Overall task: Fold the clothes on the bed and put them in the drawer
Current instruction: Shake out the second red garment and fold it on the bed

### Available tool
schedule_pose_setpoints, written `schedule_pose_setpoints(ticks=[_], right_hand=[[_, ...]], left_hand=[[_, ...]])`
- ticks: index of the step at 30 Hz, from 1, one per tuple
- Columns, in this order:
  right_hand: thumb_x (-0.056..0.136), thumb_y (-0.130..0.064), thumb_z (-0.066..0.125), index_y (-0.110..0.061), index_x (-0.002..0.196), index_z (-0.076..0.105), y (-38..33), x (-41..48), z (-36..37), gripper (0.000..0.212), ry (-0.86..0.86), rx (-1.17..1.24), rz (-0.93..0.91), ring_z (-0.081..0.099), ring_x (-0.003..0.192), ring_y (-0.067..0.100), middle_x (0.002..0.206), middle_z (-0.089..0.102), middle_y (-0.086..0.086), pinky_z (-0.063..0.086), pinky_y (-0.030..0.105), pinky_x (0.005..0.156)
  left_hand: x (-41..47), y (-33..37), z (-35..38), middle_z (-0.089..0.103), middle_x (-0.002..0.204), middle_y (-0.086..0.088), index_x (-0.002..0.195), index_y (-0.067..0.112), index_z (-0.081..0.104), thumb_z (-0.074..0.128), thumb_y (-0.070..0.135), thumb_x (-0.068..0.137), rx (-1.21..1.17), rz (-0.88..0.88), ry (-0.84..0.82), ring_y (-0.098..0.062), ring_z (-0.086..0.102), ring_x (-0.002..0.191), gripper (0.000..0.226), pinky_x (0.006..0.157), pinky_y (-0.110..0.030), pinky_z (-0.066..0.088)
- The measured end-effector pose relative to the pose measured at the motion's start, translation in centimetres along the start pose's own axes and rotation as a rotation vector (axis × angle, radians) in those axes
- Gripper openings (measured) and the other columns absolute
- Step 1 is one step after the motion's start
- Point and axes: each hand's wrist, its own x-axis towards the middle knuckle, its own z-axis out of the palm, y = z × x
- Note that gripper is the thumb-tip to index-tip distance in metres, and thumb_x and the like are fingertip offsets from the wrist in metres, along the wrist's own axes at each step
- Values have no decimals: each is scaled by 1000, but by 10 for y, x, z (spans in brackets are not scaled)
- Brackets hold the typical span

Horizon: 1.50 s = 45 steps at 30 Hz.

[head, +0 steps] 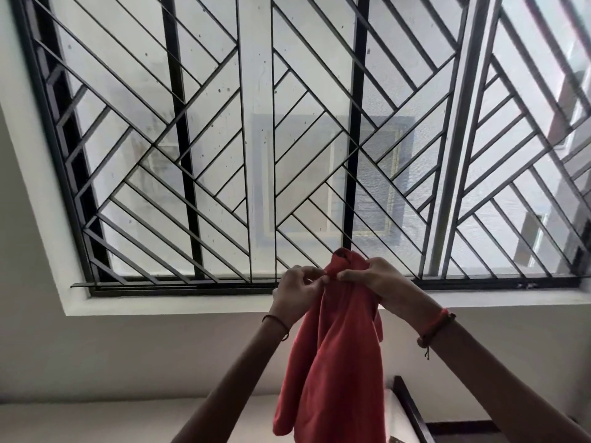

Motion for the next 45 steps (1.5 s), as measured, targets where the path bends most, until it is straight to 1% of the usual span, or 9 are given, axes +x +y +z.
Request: schedule_pose_setpoints(ticks=[5,13,23,26,30,34,37,41,45], right_hand=[[82,4,64,0,78,68,3,-1,2,7,-14,52,-16,67,57,16,67,69,12,55,21,55],[81,1,68,12,92,66,7,1,0,15,8,83,-47,66,61,18,78,69,17,56,22,59],[83,4,62,10,94,64,12,-4,1,13,-32,360,55,68,58,21,72,70,17,58,27,56],[83,0,63,13,107,61,11,-4,-1,28,-69,396,72,69,67,23,89,69,22,59,29,67],[84,-8,62,6,101,66,4,-6,-6,23,-188,423,107,69,73,24,91,70,20,57,31,77],[71,-15,73,1,89,73,-2,-11,-6,24,-200,327,107,70,73,24,91,71,20,57,31,77],[70,-12,77,0,91,73,-4,-16,-3,25,-236,290,68,70,74,23,92,71,19,57,31,77],[70,-15,73,-3,92,74,-11,-19,-9,25,-281,238,8,70,76,22,91,71,17,58,28,74],[72,-14,71,-3,94,73,-15,-23,-17,24,-316,197,-41,69,78,23,90,71,16,57,28,73]], left_hand=[[-8,12,-6,64,77,6,96,5,69,60,13,92,-233,-145,-160,4,58,70,13,65,-11,45],[-11,14,-3,50,53,5,79,10,63,52,11,93,-928,-487,-274,-1,47,43,17,45,-11,41],[-22,5,17,57,72,0,98,10,59,62,5,88,-644,-15,3,-2,57,54,11,54,-18,51],[-15,4,8,57,88,-2,112,16,52,68,9,84,-514,33,1,-3,60,69,33,61,-17,51],[0,-5,-9,45,133,7,137,32,33,80,31,72,-333,86,-147,-1,44,121,80,91,-16,42],[9,-2,-22,39,144,16,146,34,21,75,70,54,-469,95,-409,-1,38,132,112,104,-26,33],[12,0,-23,51,138,15,140,32,38,48,87,62,-534,27,-474,-4,37,135,96,112,-36,20],[17,3,-14,55,135,-13,133,14,52,17,65,93,-413,-63,-514,-22,51,126,73,111,-42,34],[24,4,-8,62,127,6,129,30,53,16,55,97,-452,-111,-571,-10,55,120,55,109,-31,37]])
